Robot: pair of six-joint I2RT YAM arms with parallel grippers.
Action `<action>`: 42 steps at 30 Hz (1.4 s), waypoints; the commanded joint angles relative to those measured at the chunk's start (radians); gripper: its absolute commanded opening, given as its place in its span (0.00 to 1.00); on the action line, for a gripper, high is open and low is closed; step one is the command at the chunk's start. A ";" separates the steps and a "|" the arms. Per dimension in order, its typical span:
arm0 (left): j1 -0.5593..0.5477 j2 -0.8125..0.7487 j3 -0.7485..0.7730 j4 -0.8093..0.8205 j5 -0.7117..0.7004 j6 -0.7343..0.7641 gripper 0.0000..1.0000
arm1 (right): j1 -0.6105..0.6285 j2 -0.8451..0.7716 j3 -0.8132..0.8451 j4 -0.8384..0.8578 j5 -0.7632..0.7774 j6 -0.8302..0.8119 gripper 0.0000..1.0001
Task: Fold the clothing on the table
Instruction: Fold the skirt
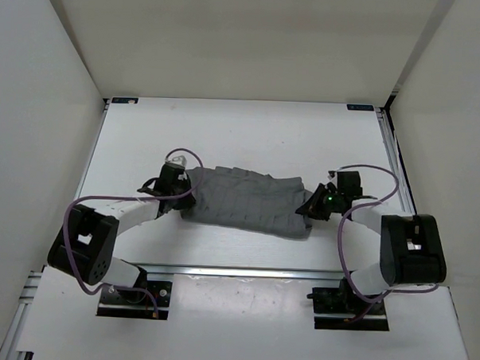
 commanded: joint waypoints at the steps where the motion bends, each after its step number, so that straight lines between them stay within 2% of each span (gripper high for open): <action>1: -0.093 -0.038 -0.026 0.027 -0.007 -0.037 0.00 | -0.082 -0.040 0.059 -0.131 0.053 -0.104 0.00; 5: -0.199 -0.014 -0.051 0.073 -0.009 -0.096 0.00 | -0.139 -0.023 0.168 -0.283 0.105 -0.176 0.01; 9: -0.255 0.026 -0.049 0.087 -0.009 -0.134 0.00 | -0.118 -0.046 0.238 -0.349 0.174 -0.216 0.00; 13: -0.279 0.065 -0.043 0.134 -0.002 -0.154 0.00 | -0.014 -0.103 0.312 -0.404 0.212 -0.230 0.00; 18: -0.307 0.102 -0.002 0.130 -0.005 -0.154 0.00 | 0.195 -0.106 0.439 -0.447 0.231 -0.207 0.00; 21: -0.313 0.097 0.011 0.127 -0.004 -0.154 0.00 | 0.303 -0.066 0.504 -0.431 0.240 -0.176 0.00; 26: -0.304 0.099 0.009 0.120 -0.005 -0.153 0.00 | 0.406 0.047 0.603 -0.366 0.157 -0.130 0.00; 31: -0.279 0.079 -0.005 0.111 0.002 -0.150 0.00 | 0.505 0.139 0.610 -0.233 0.065 -0.076 0.00; 33: -0.275 0.069 -0.006 0.113 0.005 -0.153 0.00 | 0.529 0.190 0.622 -0.178 0.056 -0.054 0.01; 37: -0.246 0.028 -0.044 0.102 0.004 -0.145 0.00 | 0.575 0.300 0.692 -0.184 0.007 -0.061 0.01; 42: -0.210 -0.015 -0.067 0.098 0.008 -0.134 0.00 | 0.614 0.356 0.717 -0.127 -0.013 -0.053 0.00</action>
